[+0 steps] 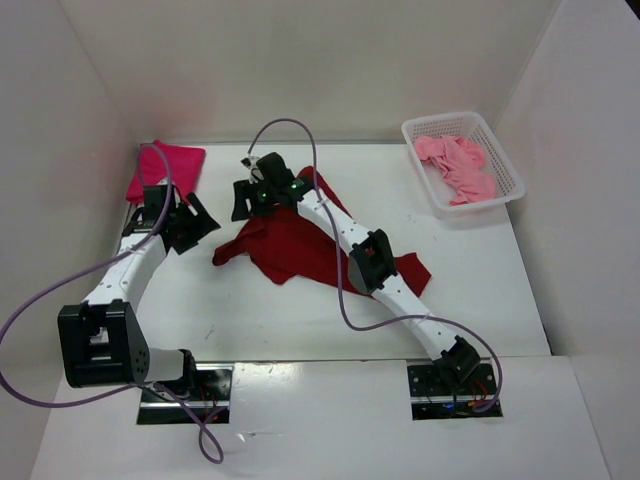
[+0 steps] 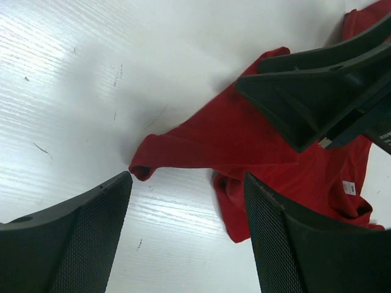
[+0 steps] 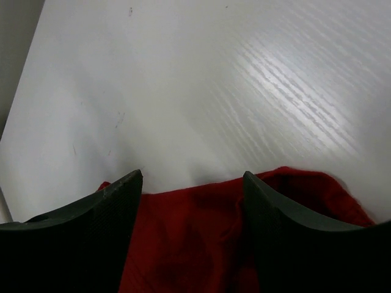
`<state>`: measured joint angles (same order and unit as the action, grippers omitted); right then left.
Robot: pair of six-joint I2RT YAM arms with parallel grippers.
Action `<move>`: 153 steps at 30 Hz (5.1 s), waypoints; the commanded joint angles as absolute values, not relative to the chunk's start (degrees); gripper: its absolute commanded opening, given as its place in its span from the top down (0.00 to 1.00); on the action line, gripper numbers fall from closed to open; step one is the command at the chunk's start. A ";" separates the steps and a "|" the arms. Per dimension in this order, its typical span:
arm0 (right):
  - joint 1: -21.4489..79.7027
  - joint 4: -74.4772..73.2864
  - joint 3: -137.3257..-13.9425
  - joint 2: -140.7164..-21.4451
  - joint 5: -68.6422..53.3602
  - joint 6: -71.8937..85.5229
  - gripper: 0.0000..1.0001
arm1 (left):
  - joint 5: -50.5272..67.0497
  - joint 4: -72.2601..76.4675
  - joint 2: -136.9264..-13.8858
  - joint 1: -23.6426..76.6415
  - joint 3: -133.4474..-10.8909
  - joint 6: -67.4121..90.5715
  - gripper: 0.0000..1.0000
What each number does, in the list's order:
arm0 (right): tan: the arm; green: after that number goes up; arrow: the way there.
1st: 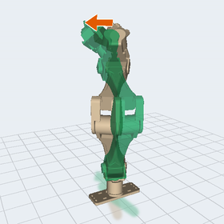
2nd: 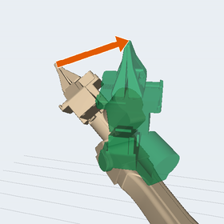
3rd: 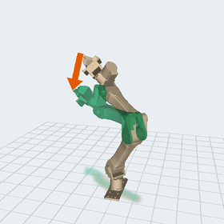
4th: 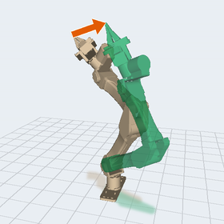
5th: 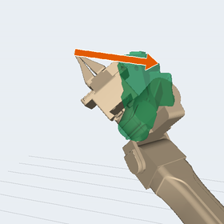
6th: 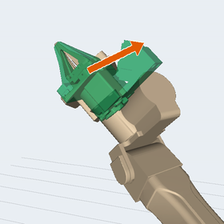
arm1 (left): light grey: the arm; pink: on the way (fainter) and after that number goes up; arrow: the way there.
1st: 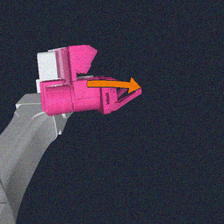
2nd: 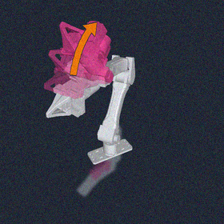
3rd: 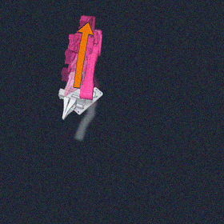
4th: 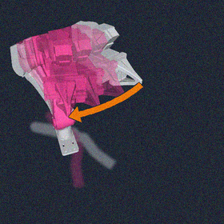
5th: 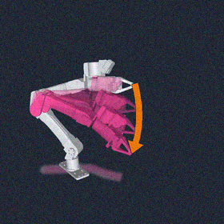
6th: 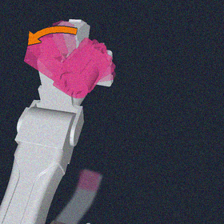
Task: Fold and stack the t-shirts
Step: Flatten out the tshirt
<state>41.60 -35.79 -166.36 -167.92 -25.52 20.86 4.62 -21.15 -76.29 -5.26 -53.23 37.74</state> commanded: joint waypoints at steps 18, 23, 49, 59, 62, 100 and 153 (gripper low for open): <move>39.46 -39.30 -130.99 -131.17 -9.38 21.61 0.56 | 10.55 -20.30 -74.62 -5.71 -53.00 37.18 0.23; 40.16 -37.62 -122.53 -129.73 -15.03 24.87 0.56 | 11.68 -20.30 -73.48 -5.71 -51.68 37.18 0.24; 40.69 -33.23 -126.04 -141.33 -25.39 33.22 0.63 | 11.69 -20.30 -71.72 -5.71 -50.54 37.71 0.24; 40.69 -32.61 -129.11 -138.70 -25.59 33.31 1.00 | 7.05 -21.00 -72.25 -5.71 -52.20 35.16 0.24; 39.12 -32.61 -128.59 -132.82 -24.35 31.47 1.00 | 6.33 -22.84 -73.91 -7.11 -57.36 33.14 0.22; 5.10 -56.16 -71.72 -55.55 6.33 31.38 1.00 | 17.67 -6.25 -111.53 9.84 -76.46 42.45 0.19; 5.10 -32.26 -78.74 -64.67 -19.60 33.13 1.00 | 14.08 -37.19 -113.04 3.51 -108.38 27.50 0.22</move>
